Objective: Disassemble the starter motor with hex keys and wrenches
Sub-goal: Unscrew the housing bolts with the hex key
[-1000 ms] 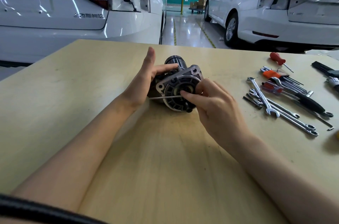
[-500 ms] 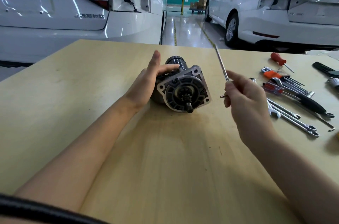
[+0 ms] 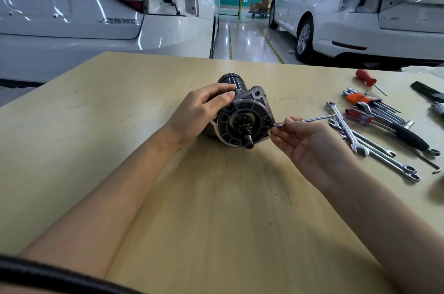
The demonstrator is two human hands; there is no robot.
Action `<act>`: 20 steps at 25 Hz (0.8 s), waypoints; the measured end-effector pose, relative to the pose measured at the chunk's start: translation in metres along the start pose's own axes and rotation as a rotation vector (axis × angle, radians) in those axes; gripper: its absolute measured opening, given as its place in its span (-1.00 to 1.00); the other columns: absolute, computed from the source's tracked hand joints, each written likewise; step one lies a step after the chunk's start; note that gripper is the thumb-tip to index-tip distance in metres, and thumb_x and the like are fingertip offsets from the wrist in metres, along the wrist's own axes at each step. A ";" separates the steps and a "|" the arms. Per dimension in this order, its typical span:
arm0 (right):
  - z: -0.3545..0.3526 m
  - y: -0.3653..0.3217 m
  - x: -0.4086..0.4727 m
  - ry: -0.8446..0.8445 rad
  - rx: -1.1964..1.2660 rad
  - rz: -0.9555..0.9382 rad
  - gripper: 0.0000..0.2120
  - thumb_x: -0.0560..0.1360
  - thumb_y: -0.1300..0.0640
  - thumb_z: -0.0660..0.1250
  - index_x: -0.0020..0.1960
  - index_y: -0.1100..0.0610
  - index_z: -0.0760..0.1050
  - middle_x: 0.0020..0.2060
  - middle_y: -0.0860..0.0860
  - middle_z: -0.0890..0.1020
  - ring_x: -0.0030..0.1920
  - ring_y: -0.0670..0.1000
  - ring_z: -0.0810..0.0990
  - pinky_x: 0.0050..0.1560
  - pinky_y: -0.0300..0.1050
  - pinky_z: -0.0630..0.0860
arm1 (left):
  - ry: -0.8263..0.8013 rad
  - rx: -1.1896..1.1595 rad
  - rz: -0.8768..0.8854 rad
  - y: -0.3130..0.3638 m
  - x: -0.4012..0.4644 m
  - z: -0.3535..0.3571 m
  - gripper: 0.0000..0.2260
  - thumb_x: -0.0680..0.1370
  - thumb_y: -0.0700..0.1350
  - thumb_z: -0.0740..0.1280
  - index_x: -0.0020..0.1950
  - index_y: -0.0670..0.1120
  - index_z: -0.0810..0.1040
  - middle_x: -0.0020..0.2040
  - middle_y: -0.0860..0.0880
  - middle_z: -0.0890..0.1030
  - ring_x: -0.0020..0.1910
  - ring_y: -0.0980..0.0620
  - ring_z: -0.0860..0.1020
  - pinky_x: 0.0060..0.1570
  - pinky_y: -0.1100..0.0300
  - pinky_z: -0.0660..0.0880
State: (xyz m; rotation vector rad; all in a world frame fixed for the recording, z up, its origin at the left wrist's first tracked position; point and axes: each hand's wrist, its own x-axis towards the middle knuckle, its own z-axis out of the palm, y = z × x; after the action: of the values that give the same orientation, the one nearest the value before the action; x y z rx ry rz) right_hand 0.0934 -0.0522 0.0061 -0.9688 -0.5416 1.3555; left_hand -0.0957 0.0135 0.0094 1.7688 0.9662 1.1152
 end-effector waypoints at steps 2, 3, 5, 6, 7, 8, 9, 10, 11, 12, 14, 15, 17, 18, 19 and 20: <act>0.002 0.000 -0.001 -0.004 0.014 0.007 -0.82 0.55 0.42 0.16 -0.17 0.21 0.39 -0.48 0.06 0.60 -0.42 0.02 0.64 -0.28 -0.16 0.64 | 0.000 0.001 0.006 0.000 0.000 0.000 -0.77 0.63 -0.16 0.23 0.25 -0.12 0.56 0.09 0.03 0.63 0.01 0.32 0.56 -0.02 0.49 0.41; 0.002 0.000 -0.001 -0.008 0.019 0.009 -0.81 0.55 0.42 0.16 -0.17 0.21 0.39 -0.48 0.06 0.60 -0.42 0.02 0.65 -0.28 -0.16 0.64 | 0.004 0.001 0.008 0.000 0.000 0.000 -0.77 0.63 -0.16 0.23 0.25 -0.12 0.56 0.09 0.03 0.63 0.02 0.30 0.56 -0.01 0.49 0.41; 0.003 0.000 -0.001 -0.013 0.025 0.000 -0.81 0.54 0.43 0.17 -0.17 0.21 0.40 -0.47 0.07 0.60 -0.39 0.04 0.66 -0.28 -0.16 0.64 | 0.008 0.000 0.011 0.000 0.001 0.000 -0.78 0.63 -0.16 0.23 0.24 -0.11 0.56 0.10 0.02 0.63 0.04 0.27 0.56 0.01 0.47 0.42; 0.002 0.000 0.000 -0.015 0.029 -0.003 -0.82 0.54 0.43 0.18 -0.17 0.22 0.40 -0.46 0.08 0.61 -0.38 0.04 0.66 -0.28 -0.16 0.64 | 0.009 0.000 0.011 0.000 0.001 0.000 -0.78 0.63 -0.16 0.23 0.24 -0.11 0.56 0.10 0.02 0.63 0.04 0.27 0.56 0.01 0.47 0.42; 0.002 0.000 0.000 -0.019 0.033 -0.005 -0.83 0.54 0.43 0.19 -0.17 0.22 0.40 -0.45 0.08 0.61 -0.38 0.05 0.67 -0.29 -0.16 0.63 | 0.010 0.001 0.011 0.000 0.001 0.001 -0.78 0.63 -0.16 0.23 0.24 -0.11 0.56 0.09 0.03 0.63 0.04 0.27 0.56 0.01 0.47 0.42; 0.001 0.001 -0.001 -0.023 0.034 -0.007 -0.84 0.53 0.42 0.21 -0.16 0.23 0.41 -0.44 0.10 0.62 -0.37 0.05 0.67 -0.29 -0.16 0.63 | 0.011 0.001 0.012 0.000 0.001 0.001 -0.78 0.63 -0.16 0.23 0.24 -0.11 0.56 0.09 0.03 0.63 0.04 0.26 0.56 0.01 0.46 0.42; 0.001 0.001 0.000 -0.025 0.032 -0.009 -0.85 0.53 0.42 0.22 -0.16 0.23 0.41 -0.42 0.11 0.62 -0.36 0.06 0.68 -0.29 -0.16 0.63 | 0.013 0.000 0.012 0.000 0.001 0.001 -0.78 0.63 -0.16 0.23 0.23 -0.10 0.56 0.09 0.04 0.63 0.04 0.26 0.56 0.01 0.46 0.42; 0.000 0.002 0.000 -0.025 0.027 -0.009 -0.86 0.52 0.42 0.24 -0.16 0.24 0.42 -0.41 0.12 0.63 -0.35 0.06 0.68 -0.28 -0.15 0.63 | 0.014 -0.002 0.011 0.000 0.001 0.001 -0.79 0.63 -0.16 0.23 0.23 -0.10 0.56 0.09 0.04 0.63 0.05 0.25 0.56 0.02 0.46 0.42; 0.000 0.003 0.000 -0.023 0.023 -0.008 -0.86 0.52 0.42 0.24 -0.16 0.24 0.42 -0.41 0.13 0.63 -0.35 0.06 0.68 -0.28 -0.15 0.63 | 0.014 -0.003 0.009 0.000 0.001 0.001 -0.78 0.63 -0.15 0.24 0.23 -0.10 0.56 0.09 0.04 0.63 0.06 0.24 0.56 0.03 0.46 0.43; 0.000 0.004 0.000 -0.021 0.019 -0.010 -0.86 0.52 0.42 0.24 -0.16 0.23 0.42 -0.41 0.13 0.63 -0.35 0.06 0.68 -0.28 -0.15 0.63 | 0.012 -0.002 0.007 0.000 0.001 0.001 -0.78 0.63 -0.15 0.24 0.24 -0.10 0.56 0.09 0.05 0.63 0.07 0.24 0.56 0.04 0.46 0.43; 0.000 0.005 0.001 -0.017 0.014 -0.024 -0.85 0.52 0.42 0.24 -0.16 0.23 0.42 -0.41 0.12 0.63 -0.35 0.06 0.68 -0.28 -0.15 0.63 | 0.010 0.004 0.002 0.000 0.001 0.000 -0.77 0.63 -0.15 0.24 0.25 -0.10 0.56 0.09 0.05 0.63 0.08 0.22 0.56 0.04 0.46 0.43; -0.001 0.006 0.001 -0.017 0.013 -0.031 -0.85 0.53 0.41 0.24 -0.16 0.23 0.42 -0.41 0.11 0.63 -0.35 0.06 0.68 -0.28 -0.15 0.63 | 0.010 0.006 0.001 0.000 0.001 0.001 -0.77 0.63 -0.14 0.24 0.25 -0.11 0.56 0.09 0.04 0.63 0.09 0.21 0.57 0.04 0.45 0.43; -0.001 0.007 0.001 -0.012 0.013 -0.041 -0.84 0.53 0.42 0.23 -0.17 0.23 0.43 -0.42 0.10 0.63 -0.35 0.06 0.68 -0.28 -0.15 0.63 | 0.014 0.006 0.003 0.000 0.000 0.001 -0.77 0.63 -0.15 0.24 0.25 -0.11 0.56 0.10 0.03 0.63 0.10 0.18 0.56 0.05 0.44 0.43; -0.001 0.007 0.001 -0.007 0.016 -0.040 -0.84 0.53 0.42 0.23 -0.17 0.23 0.43 -0.42 0.10 0.63 -0.35 0.06 0.68 -0.28 -0.15 0.63 | 0.018 0.008 0.004 0.000 0.000 0.001 -0.77 0.63 -0.15 0.24 0.25 -0.11 0.56 0.10 0.03 0.63 0.11 0.18 0.56 0.06 0.43 0.44; -0.001 0.007 0.001 -0.003 0.020 -0.038 -0.84 0.53 0.42 0.23 -0.17 0.23 0.43 -0.42 0.11 0.63 -0.34 0.07 0.68 -0.28 -0.14 0.63 | 0.021 0.012 0.004 0.000 0.000 0.000 -0.77 0.63 -0.14 0.24 0.25 -0.11 0.56 0.11 0.03 0.63 0.12 0.17 0.56 0.07 0.43 0.44; -0.001 0.007 0.001 0.000 0.026 -0.039 -0.86 0.53 0.42 0.24 -0.16 0.24 0.43 -0.41 0.12 0.63 -0.34 0.07 0.68 -0.27 -0.14 0.63 | 0.021 0.017 0.005 0.000 0.000 0.000 -0.77 0.63 -0.14 0.24 0.25 -0.11 0.56 0.11 0.03 0.63 0.12 0.18 0.56 0.08 0.43 0.44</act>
State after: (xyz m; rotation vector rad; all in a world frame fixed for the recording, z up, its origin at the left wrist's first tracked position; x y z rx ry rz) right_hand 0.0906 -0.0517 -0.0010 -0.9323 -0.5388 1.3249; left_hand -0.0954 0.0135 0.0095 1.7778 0.9867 1.1336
